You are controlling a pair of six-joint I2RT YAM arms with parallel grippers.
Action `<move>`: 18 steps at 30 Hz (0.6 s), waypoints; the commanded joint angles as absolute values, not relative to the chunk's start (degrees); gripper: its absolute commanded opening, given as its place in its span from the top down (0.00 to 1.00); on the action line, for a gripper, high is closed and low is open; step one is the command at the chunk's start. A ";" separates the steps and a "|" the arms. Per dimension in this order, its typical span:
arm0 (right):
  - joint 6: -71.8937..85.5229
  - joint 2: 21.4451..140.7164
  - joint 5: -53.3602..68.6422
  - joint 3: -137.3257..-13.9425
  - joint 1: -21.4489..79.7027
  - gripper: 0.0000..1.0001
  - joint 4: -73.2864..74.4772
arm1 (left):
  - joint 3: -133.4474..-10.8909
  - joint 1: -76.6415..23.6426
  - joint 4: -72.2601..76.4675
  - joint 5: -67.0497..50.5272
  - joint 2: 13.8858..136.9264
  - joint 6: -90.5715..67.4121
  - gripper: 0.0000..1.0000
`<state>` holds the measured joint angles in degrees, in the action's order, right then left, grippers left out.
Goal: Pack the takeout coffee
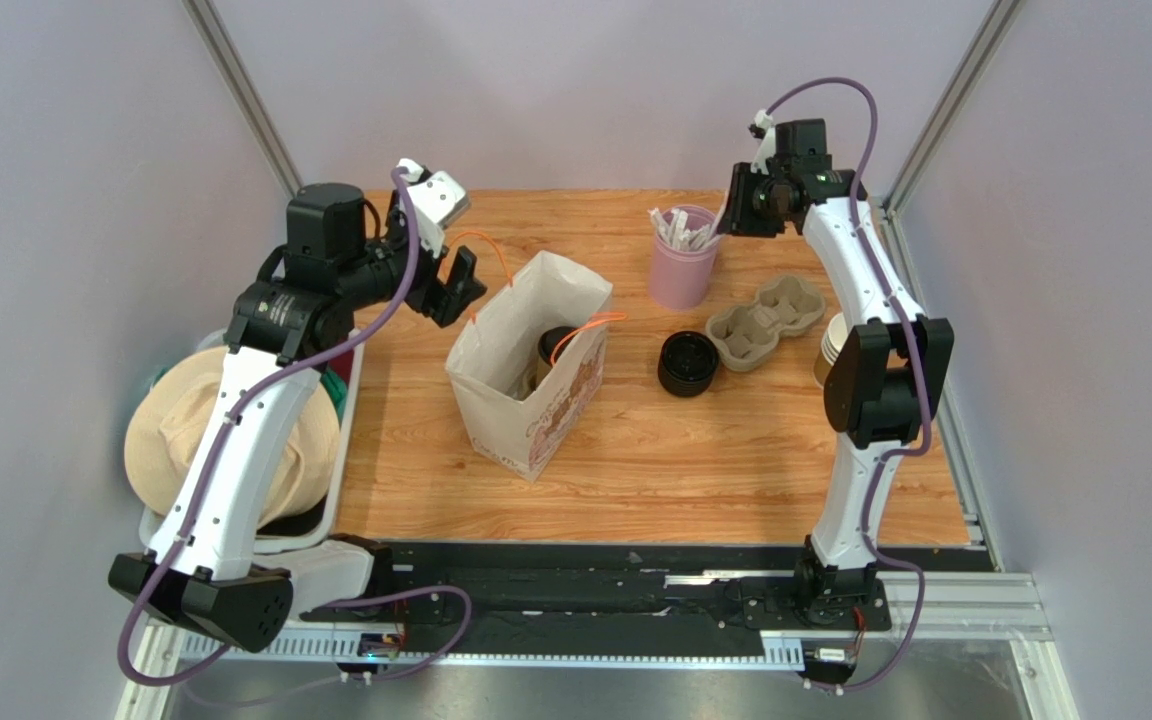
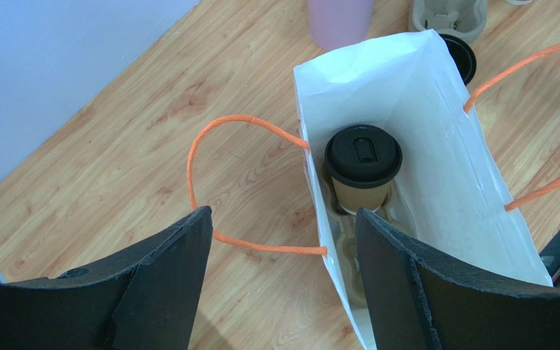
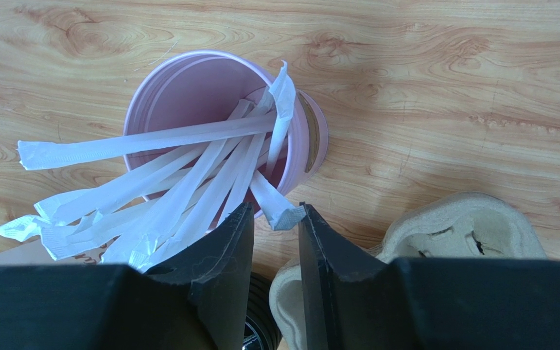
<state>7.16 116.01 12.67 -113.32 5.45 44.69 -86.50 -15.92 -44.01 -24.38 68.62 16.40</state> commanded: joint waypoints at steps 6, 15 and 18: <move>5.01 115.05 13.10 -115.93 6.59 0.86 43.15 | -85.78 -15.64 -42.10 -25.31 68.20 16.26 0.20; 1.85 112.15 10.37 -116.54 7.38 0.92 43.15 | -85.34 -15.64 -41.92 -25.58 67.85 16.17 0.19; 0.88 111.01 9.67 -117.59 7.38 0.92 43.42 | -85.25 -15.64 -41.92 -25.58 67.76 16.08 0.20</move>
<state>3.20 115.57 11.64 -113.75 7.07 44.69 -85.54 -15.92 -43.86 -24.56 68.62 16.38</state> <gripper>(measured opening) 0.090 0.805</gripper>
